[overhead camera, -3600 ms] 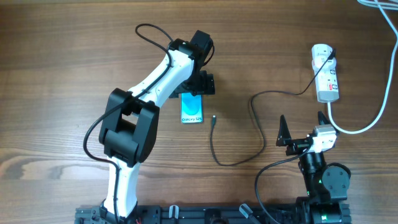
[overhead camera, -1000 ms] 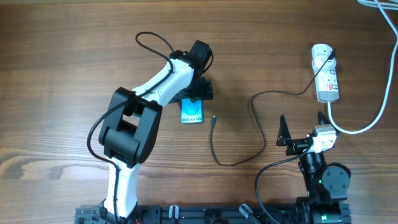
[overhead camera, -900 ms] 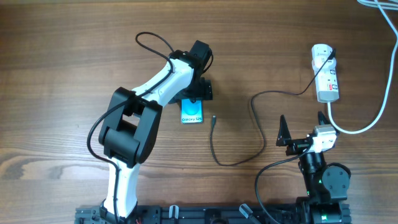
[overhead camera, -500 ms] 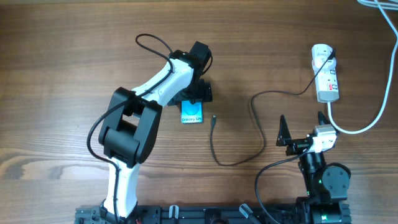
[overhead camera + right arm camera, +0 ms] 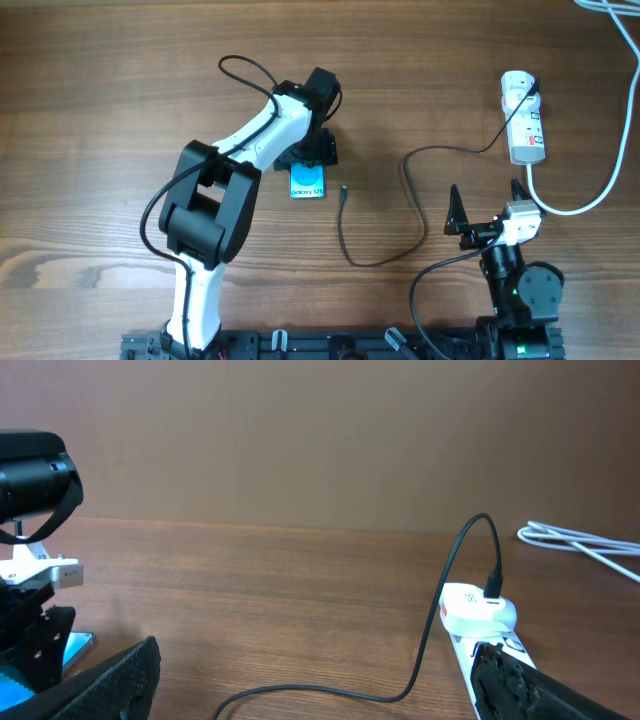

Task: Plug charger to phone and switch on socket
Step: 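Lower the left gripper onto the phone's top edge, then close the left gripper on the phone's top edge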

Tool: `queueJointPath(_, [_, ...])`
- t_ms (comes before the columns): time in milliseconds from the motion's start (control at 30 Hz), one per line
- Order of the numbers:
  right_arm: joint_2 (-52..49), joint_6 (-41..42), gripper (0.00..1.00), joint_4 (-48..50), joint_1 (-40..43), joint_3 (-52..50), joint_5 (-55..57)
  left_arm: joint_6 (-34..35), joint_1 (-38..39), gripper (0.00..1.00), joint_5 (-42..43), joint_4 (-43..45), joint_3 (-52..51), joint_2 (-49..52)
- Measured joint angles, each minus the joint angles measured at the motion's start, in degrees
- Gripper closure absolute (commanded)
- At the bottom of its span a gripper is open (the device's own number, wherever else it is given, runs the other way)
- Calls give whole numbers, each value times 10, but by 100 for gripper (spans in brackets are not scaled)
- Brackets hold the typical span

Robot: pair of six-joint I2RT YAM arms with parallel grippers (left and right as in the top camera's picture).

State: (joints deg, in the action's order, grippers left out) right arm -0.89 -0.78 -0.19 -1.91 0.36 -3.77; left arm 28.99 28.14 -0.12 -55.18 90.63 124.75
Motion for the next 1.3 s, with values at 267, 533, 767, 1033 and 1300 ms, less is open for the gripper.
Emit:
queueJointPath(267, [0, 0, 0, 0, 0, 0, 0, 0, 0, 20, 5, 0, 0, 0])
queueJointPath(533, [0, 0, 0, 0, 0, 0, 0, 0, -17, 23, 47, 0, -1, -6])
queueJointPath(767, [0, 0, 0, 0, 0, 0, 0, 1, -31, 7, 63, 0, -4, -12])
queueJointPath(1033, [0, 0, 0, 0, 0, 0, 0, 2, -15, 0, 51, -1, -5, -17])
queueJointPath(1300, [0, 0, 0, 0, 0, 0, 0, 20, 18, 0, -2, -1, -22, -17])
